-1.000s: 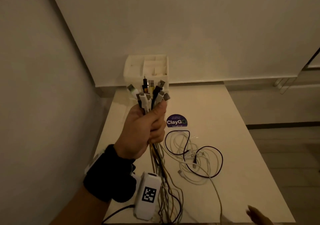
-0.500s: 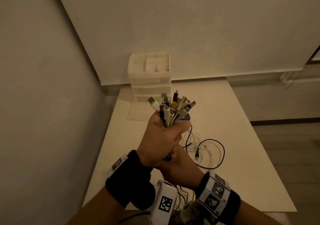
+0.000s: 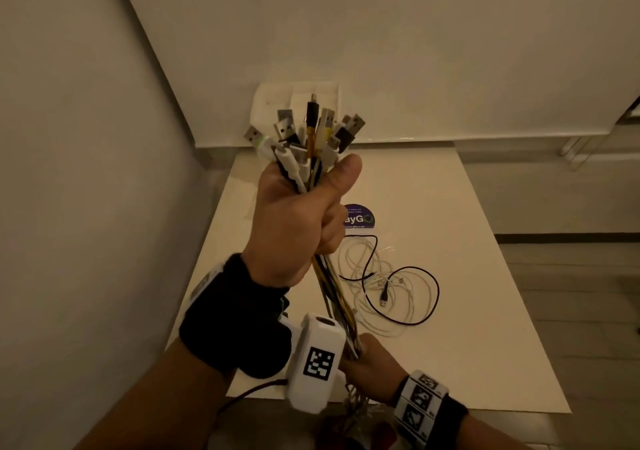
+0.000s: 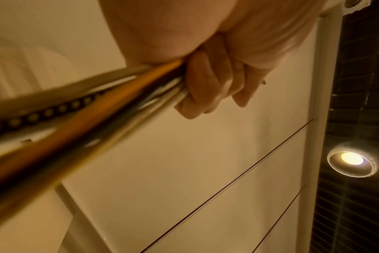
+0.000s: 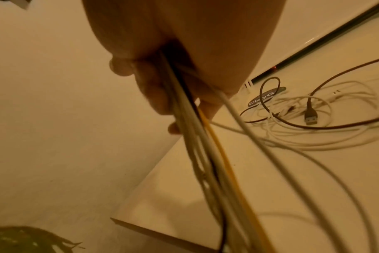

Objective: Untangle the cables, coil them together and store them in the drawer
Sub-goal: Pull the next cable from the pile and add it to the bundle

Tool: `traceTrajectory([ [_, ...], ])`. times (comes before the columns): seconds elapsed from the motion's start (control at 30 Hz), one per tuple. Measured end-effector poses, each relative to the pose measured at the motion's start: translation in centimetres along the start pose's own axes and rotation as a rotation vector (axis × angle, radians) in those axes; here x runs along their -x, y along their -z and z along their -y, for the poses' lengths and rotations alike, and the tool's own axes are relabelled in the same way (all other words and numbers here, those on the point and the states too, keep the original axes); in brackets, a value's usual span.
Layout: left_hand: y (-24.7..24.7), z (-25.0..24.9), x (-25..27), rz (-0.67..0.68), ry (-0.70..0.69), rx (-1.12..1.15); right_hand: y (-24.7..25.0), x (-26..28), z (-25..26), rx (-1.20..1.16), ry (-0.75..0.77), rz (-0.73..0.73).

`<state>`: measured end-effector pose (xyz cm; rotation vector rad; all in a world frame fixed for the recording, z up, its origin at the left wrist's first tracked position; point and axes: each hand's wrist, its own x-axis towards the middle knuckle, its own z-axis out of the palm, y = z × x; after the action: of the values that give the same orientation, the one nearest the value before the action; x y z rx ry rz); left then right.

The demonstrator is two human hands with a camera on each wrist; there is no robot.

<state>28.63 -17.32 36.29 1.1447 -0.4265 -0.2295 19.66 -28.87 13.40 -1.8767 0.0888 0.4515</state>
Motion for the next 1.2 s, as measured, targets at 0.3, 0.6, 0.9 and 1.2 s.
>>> traceTrajectory([
  [0.3,1.8,1.7,0.1,-0.146,0.097,0.011,-0.6,-0.1,-1.2,0.191,-0.038,-0.011],
  [0.6,3.2,2.7,0.1,-0.182,0.218,-0.023,6.0,-1.4,-0.5,0.309,-0.112,0.544],
  [0.9,4.0,3.0,0.0,-0.173,0.197,-0.035,5.4,-8.1,-5.0,0.93,-0.199,0.107],
  [1.2,5.0,3.4,-0.7,-0.265,0.183,-0.018,4.3,-7.5,-7.6,1.027,-0.168,-0.041],
])
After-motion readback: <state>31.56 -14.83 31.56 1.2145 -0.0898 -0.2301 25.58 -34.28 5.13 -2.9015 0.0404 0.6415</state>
